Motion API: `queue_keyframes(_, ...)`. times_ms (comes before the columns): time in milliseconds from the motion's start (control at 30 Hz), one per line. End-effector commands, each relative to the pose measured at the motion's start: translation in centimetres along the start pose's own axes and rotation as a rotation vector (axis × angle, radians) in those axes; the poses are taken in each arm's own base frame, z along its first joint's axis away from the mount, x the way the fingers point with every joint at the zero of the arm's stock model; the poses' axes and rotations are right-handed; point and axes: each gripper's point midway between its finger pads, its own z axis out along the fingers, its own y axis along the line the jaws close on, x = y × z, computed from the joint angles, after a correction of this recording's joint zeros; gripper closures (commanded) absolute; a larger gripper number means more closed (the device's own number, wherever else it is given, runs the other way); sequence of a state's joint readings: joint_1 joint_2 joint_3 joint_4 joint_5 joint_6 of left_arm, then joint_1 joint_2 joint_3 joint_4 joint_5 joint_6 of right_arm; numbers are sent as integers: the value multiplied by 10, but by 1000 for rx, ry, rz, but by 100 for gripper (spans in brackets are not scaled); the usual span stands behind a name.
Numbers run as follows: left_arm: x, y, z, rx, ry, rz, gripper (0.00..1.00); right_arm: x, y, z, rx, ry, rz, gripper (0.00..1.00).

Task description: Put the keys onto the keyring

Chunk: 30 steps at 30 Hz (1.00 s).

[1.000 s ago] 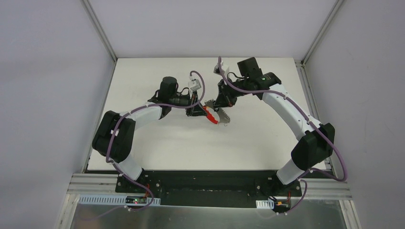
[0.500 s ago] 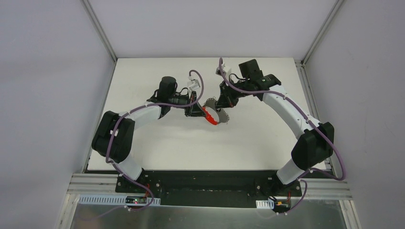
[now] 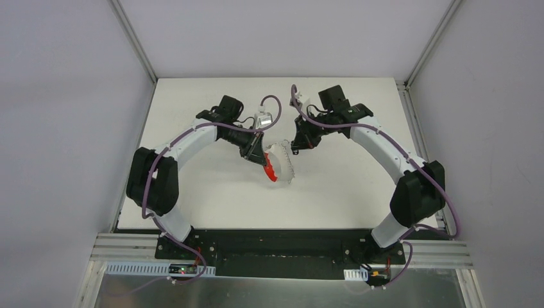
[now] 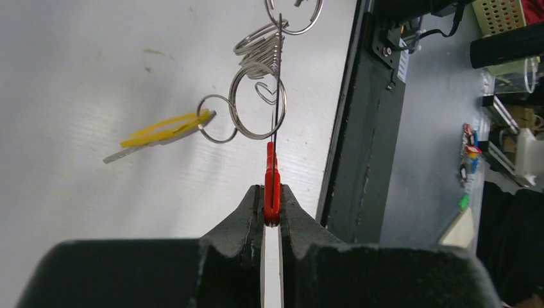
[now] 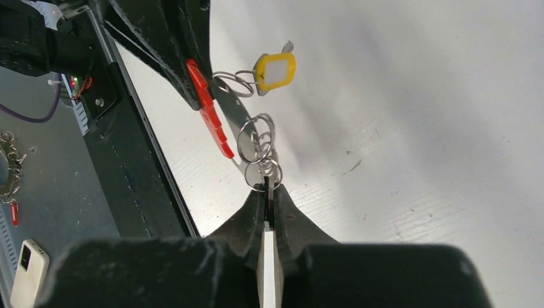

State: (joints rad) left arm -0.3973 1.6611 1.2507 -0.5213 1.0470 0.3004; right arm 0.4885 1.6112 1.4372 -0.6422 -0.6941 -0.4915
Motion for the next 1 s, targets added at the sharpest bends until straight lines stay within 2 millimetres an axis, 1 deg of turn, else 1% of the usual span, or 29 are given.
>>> queue_keyframes(0,28,-8,-6,19,111,-164,100,19,-12,14,-5,41,16,100)
queue_keyframes(67,28,-11,-6,30,113,-193,100,26,-14,19,-20,51,32,98)
queue_keyframes(200,29,-16,-5,54,112,-240,100,33,-20,24,-31,48,55,87)
queue_keyframes(300,31,-16,-3,51,111,-280,100,37,-24,25,-32,44,70,78)
queue_keyframes(400,31,-11,-2,17,113,-325,100,36,-27,20,-21,25,71,69)
queue_keyframes(500,25,-2,-2,-33,105,-366,100,32,-30,10,0,-7,64,63)
queue_keyframes(600,12,8,1,-65,93,-411,100,29,-35,0,28,-35,68,60)
queue_keyframes(667,-1,16,4,-79,77,-460,100,29,-38,-7,48,-56,71,59)
queue_keyframes(700,-7,24,9,-80,73,-492,100,28,-39,-11,60,-67,71,58)
queue_keyframes(733,-17,27,10,-80,58,-511,100,27,-40,-15,70,-79,72,58)
queue_keyframes(800,-34,43,20,-78,40,-571,100,26,-44,-23,95,-99,76,57)
queue_keyframes(900,-62,62,33,-56,-12,-618,100,25,-47,-35,131,-130,75,55)
queue_keyframes(967,-75,74,39,-52,-39,-636,100,27,-48,-41,149,-144,77,54)
